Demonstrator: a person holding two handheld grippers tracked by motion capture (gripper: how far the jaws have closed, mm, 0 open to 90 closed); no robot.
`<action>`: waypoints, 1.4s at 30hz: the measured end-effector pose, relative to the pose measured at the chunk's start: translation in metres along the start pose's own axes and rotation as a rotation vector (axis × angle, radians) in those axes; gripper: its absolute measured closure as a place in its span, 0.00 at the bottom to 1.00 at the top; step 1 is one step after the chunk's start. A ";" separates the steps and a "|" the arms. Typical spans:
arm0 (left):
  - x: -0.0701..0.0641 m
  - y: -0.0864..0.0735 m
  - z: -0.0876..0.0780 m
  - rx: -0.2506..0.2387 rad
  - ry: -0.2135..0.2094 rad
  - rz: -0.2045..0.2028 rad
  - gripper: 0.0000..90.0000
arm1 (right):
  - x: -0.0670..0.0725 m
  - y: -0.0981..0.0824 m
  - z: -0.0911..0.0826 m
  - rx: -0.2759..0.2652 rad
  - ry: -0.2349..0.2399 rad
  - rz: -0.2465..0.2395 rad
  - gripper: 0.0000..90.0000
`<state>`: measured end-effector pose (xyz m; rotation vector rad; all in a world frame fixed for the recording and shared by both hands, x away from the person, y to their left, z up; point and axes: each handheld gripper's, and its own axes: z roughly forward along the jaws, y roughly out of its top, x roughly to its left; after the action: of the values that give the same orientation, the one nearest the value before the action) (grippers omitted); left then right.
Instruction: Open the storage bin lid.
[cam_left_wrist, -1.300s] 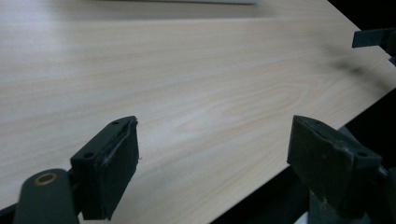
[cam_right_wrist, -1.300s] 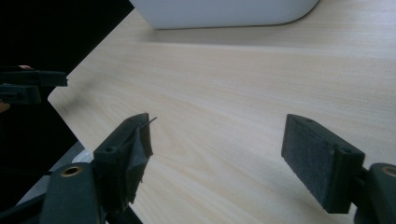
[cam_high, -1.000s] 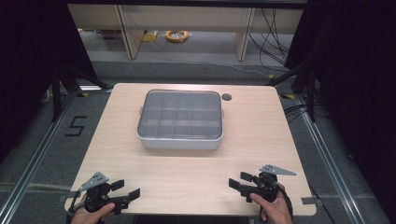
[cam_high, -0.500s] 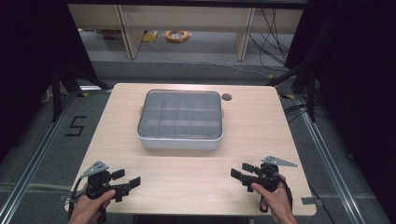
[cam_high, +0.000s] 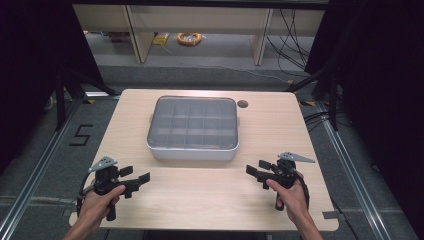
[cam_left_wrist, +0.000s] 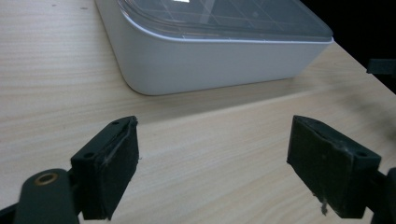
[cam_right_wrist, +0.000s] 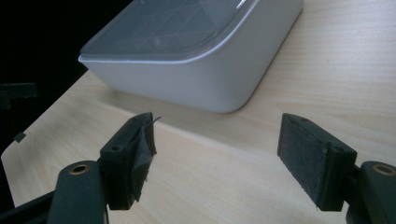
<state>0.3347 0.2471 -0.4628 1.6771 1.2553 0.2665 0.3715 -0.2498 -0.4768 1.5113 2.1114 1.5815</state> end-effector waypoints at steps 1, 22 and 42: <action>0.000 0.002 0.002 -0.008 0.005 -0.004 0.18 | -0.002 0.003 0.002 -0.009 0.005 -0.021 0.32; 0.028 0.071 0.047 0.000 0.016 -0.097 0.19 | -0.019 0.068 0.043 -0.024 0.005 0.049 0.35; 0.054 0.111 0.086 -0.001 0.069 -0.142 0.19 | -0.036 0.101 0.082 -0.025 -0.023 0.062 0.39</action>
<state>0.4827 0.2453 -0.4360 1.5809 1.4188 0.2406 0.5020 -0.2250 -0.4523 1.5946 2.0437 1.5960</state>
